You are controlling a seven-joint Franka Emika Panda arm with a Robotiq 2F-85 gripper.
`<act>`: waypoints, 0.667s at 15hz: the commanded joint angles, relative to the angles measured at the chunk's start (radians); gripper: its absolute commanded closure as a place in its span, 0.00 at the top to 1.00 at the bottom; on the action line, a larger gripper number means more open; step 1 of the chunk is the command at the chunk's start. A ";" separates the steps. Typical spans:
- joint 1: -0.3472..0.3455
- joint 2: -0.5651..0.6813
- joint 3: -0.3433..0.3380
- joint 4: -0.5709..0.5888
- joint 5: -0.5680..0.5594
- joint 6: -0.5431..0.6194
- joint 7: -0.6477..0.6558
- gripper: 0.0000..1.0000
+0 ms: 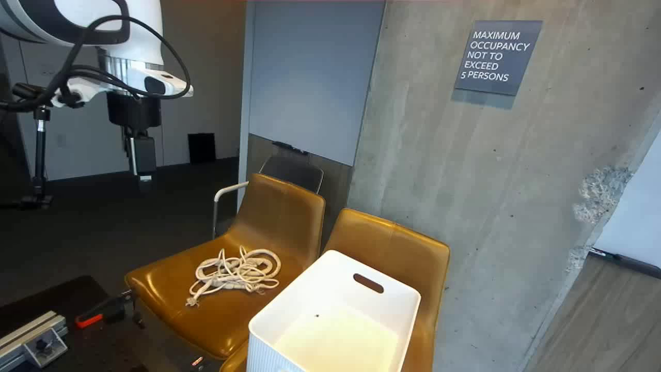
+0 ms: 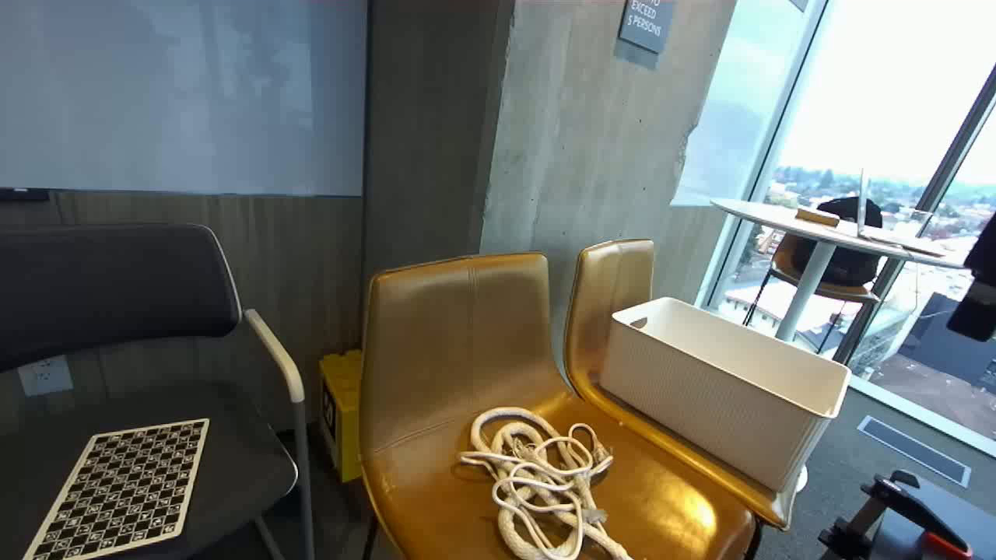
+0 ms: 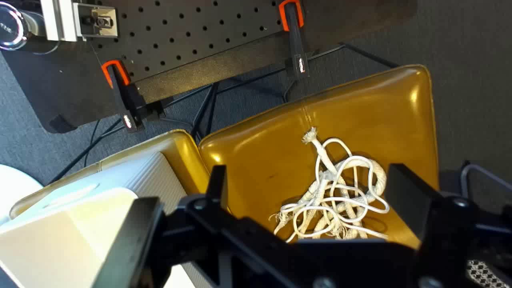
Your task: Put the white cords in the storage container.
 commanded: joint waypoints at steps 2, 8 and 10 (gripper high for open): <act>0.015 0.010 -0.001 0.014 0.000 -0.004 0.010 1.00; 0.083 0.075 0.049 0.070 0.018 0.103 0.016 1.00; 0.099 0.118 0.069 0.110 0.013 0.163 0.023 1.00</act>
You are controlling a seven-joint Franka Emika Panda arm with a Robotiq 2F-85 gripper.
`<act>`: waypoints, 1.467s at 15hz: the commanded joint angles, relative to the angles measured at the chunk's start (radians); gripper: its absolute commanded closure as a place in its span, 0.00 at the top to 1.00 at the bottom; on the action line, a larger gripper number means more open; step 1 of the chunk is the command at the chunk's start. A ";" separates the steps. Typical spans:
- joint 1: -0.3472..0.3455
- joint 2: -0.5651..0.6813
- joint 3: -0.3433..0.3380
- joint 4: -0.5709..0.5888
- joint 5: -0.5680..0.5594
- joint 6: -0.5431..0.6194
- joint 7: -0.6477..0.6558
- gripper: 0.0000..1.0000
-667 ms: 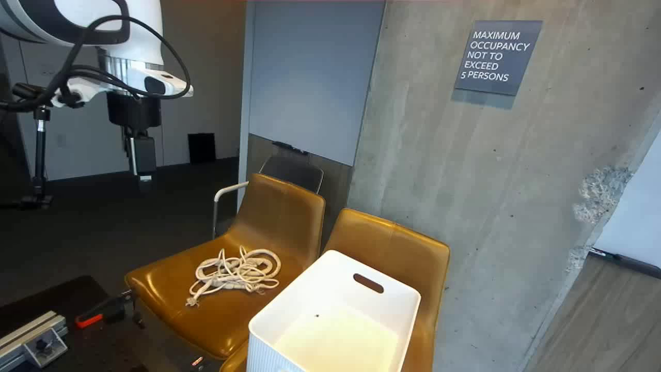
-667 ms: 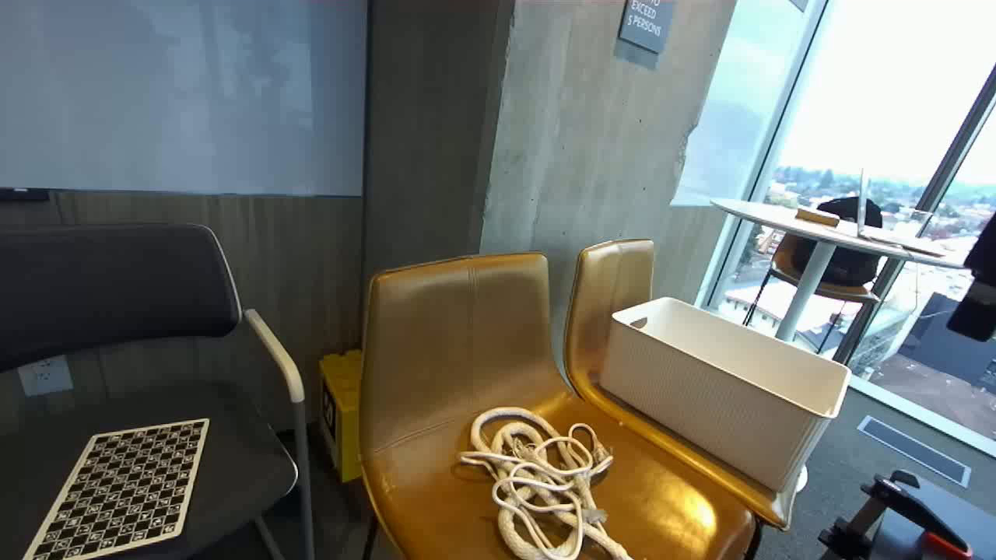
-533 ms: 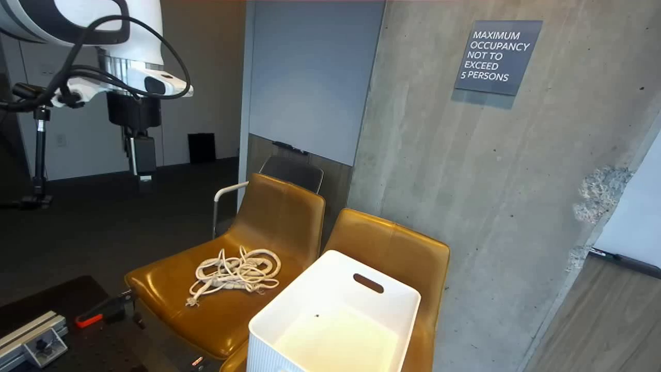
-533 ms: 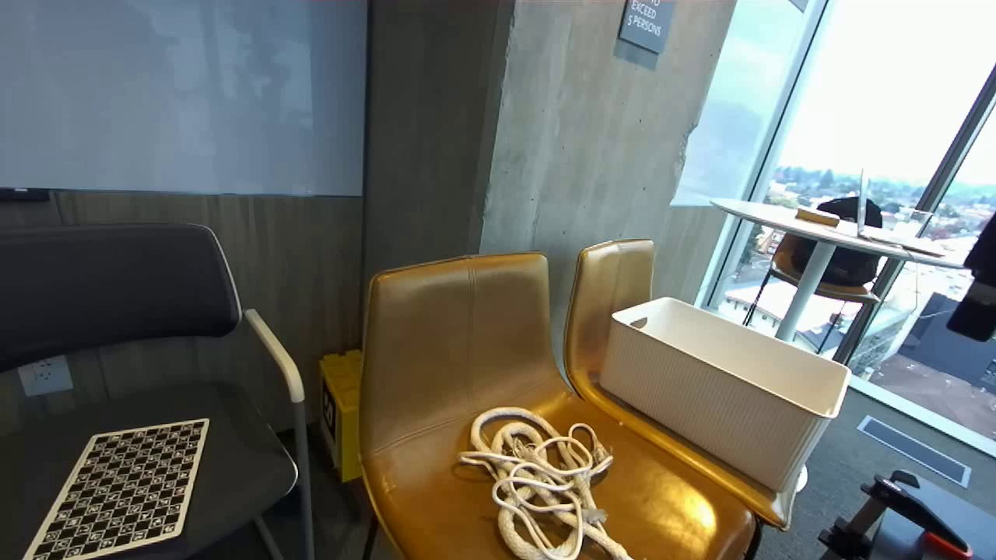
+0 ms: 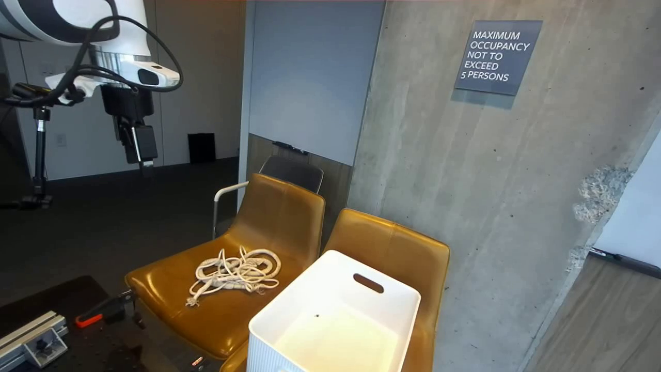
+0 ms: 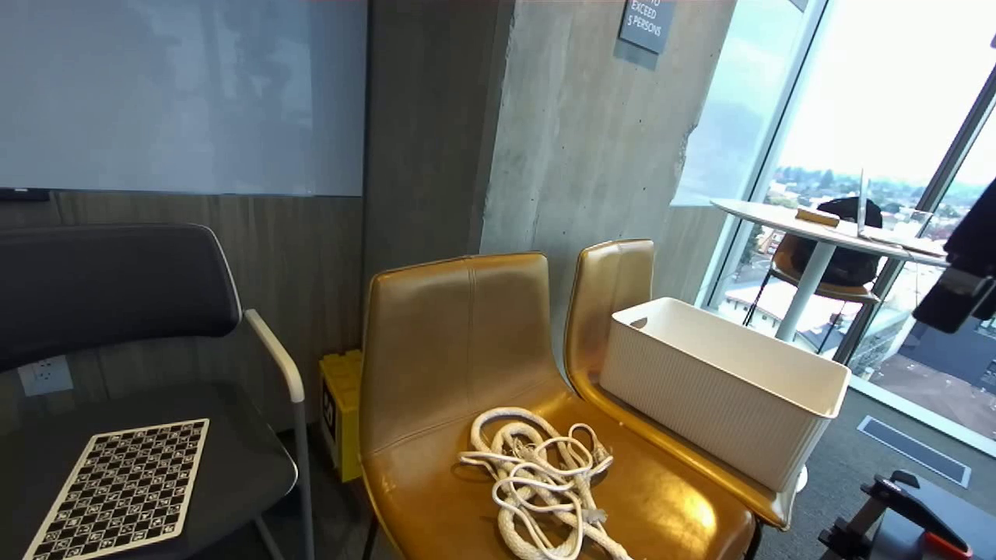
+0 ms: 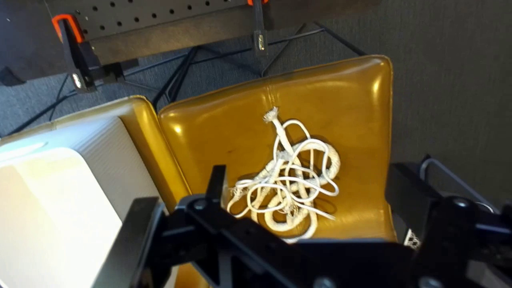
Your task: Put the white cords in the storage container.
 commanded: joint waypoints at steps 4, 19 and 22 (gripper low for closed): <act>0.020 0.242 0.059 0.176 -0.022 0.228 0.046 1.00; 0.106 0.957 -0.208 0.625 -0.294 0.428 0.093 1.00; 0.140 1.078 -0.256 0.712 -0.273 0.417 0.074 1.00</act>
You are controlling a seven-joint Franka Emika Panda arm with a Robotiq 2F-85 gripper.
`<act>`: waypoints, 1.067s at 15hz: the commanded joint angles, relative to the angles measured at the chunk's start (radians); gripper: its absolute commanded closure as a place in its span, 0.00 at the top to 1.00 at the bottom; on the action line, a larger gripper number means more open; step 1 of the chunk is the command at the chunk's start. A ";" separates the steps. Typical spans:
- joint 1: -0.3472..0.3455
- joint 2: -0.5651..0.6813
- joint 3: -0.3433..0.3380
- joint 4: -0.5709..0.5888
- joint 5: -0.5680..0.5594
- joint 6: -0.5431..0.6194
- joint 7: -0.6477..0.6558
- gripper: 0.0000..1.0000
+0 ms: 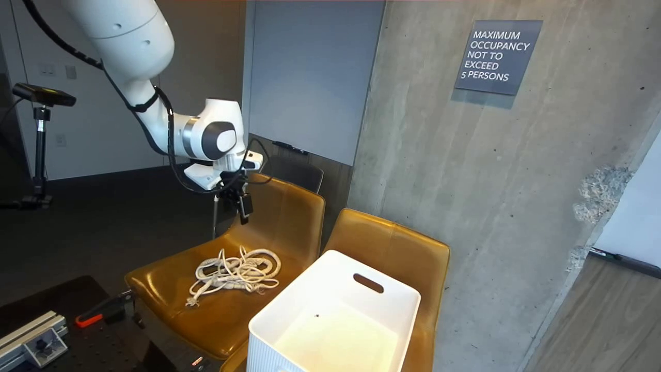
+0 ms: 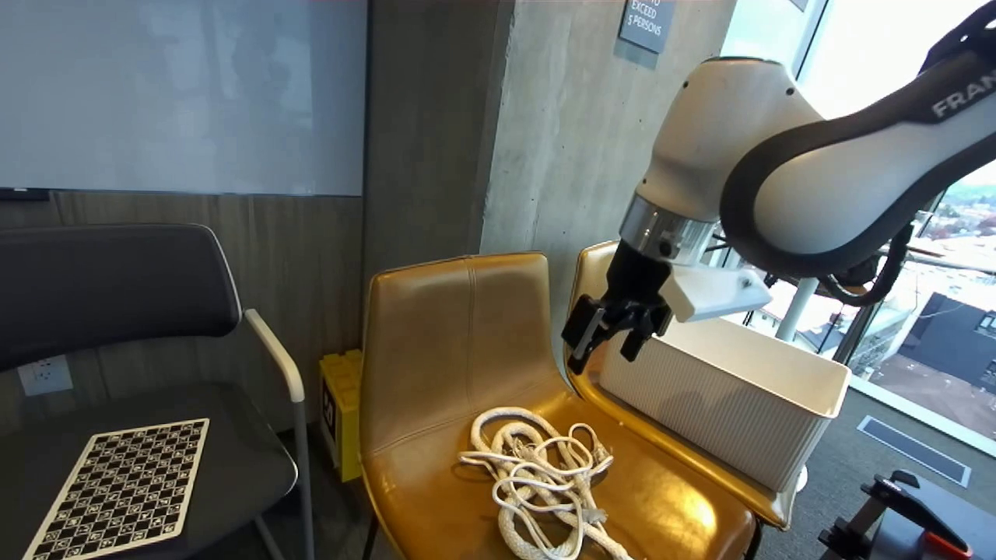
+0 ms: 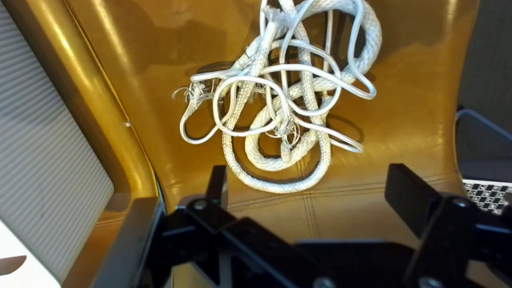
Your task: Put the white cords in the storage container.
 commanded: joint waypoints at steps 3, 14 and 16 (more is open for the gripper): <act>0.071 0.221 -0.086 0.173 -0.004 -0.013 -0.017 1.00; 0.112 0.447 -0.104 0.402 -0.019 -0.203 -0.153 1.00; 0.125 0.486 -0.110 0.446 -0.030 -0.231 -0.163 1.00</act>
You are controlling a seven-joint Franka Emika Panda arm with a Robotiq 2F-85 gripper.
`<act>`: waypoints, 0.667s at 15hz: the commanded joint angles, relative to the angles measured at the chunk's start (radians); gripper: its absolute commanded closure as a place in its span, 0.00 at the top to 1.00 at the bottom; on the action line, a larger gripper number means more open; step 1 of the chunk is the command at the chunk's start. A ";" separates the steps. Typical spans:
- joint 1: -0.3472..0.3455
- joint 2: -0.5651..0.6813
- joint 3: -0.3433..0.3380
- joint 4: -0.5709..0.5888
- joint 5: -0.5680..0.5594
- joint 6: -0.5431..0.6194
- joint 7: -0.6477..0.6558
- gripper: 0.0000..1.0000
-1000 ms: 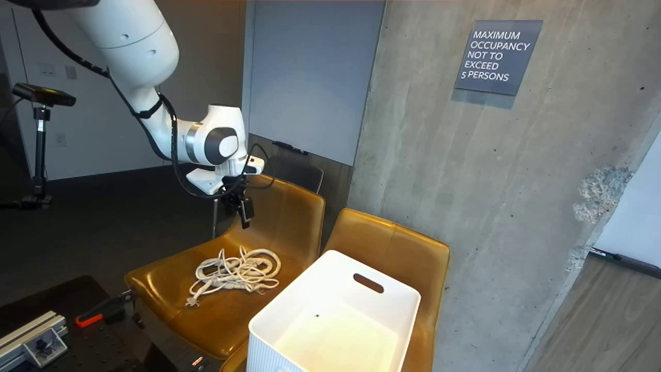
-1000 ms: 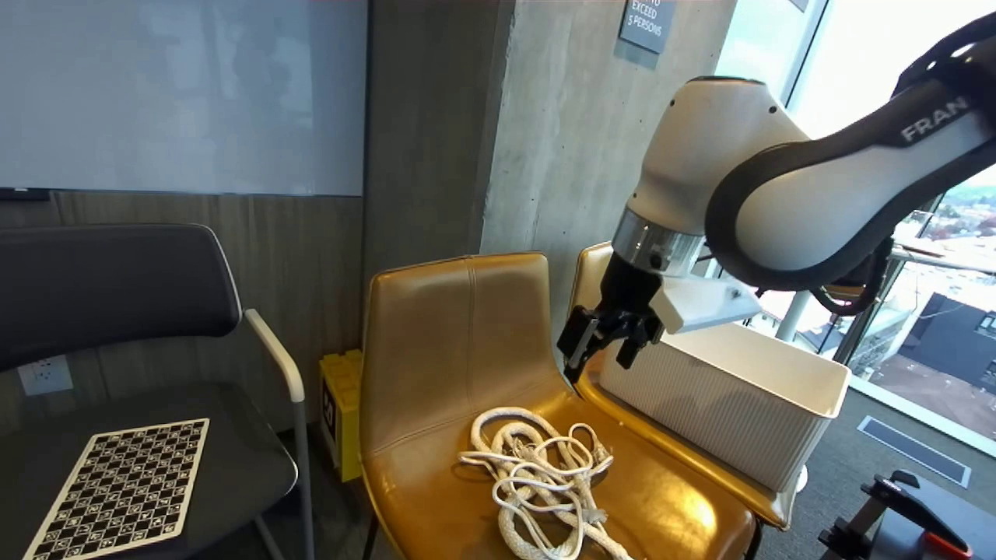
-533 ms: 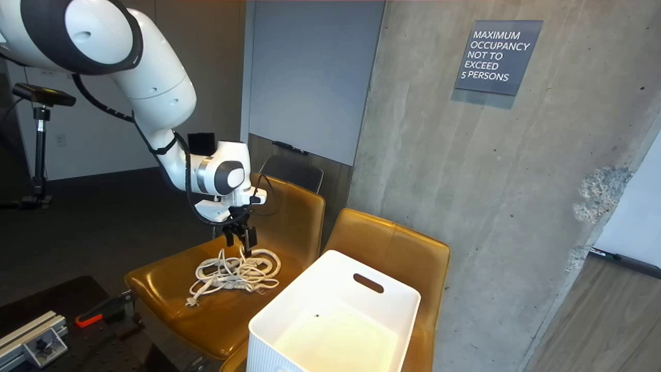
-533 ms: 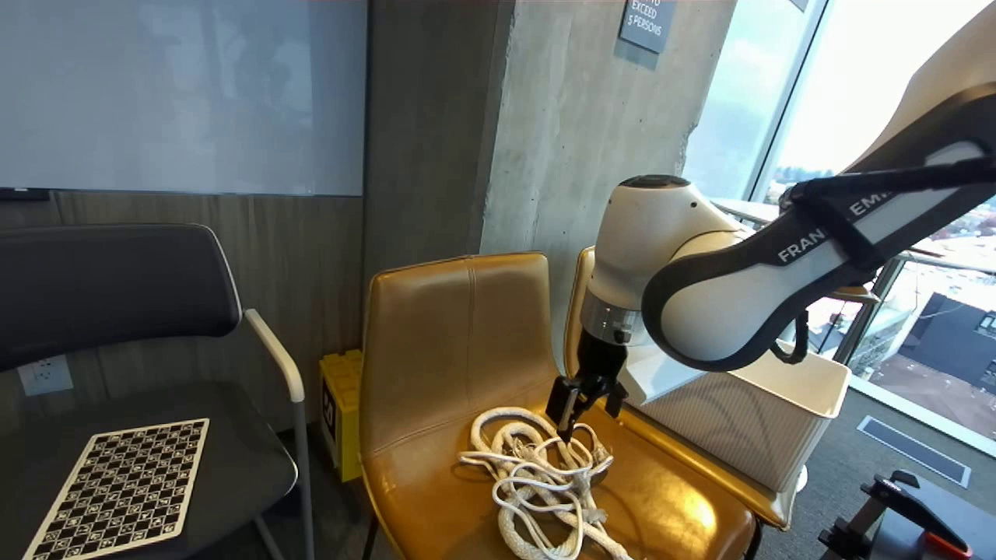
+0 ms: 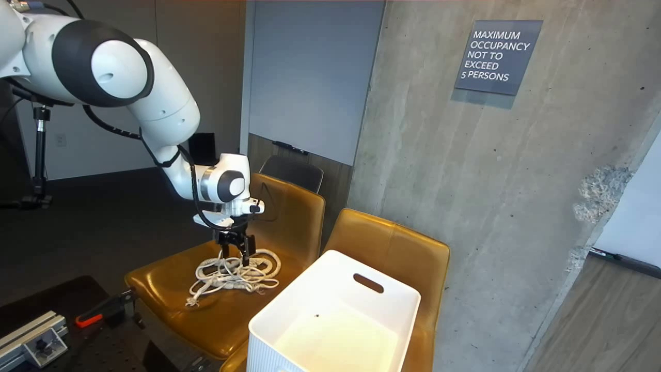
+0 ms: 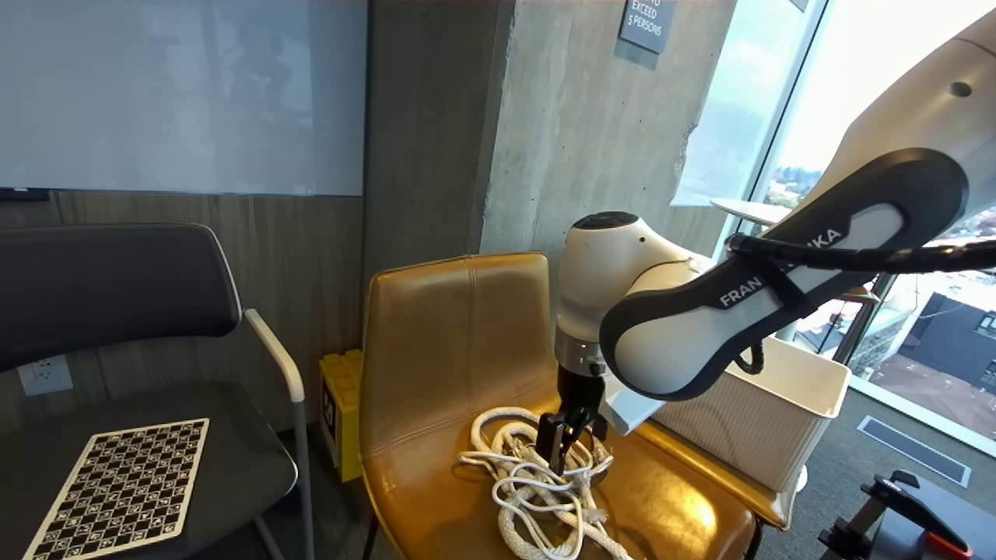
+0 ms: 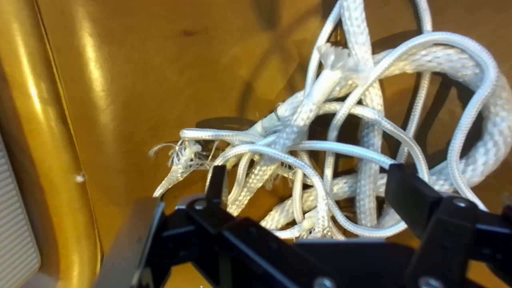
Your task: Put the white cords in the storage container.
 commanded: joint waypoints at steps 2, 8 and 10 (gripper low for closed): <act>0.038 0.096 -0.024 0.125 -0.038 -0.076 -0.032 1.00; 0.085 0.145 -0.046 0.164 -0.110 -0.057 -0.043 1.00; 0.096 0.170 -0.052 0.194 -0.129 -0.068 -0.042 1.00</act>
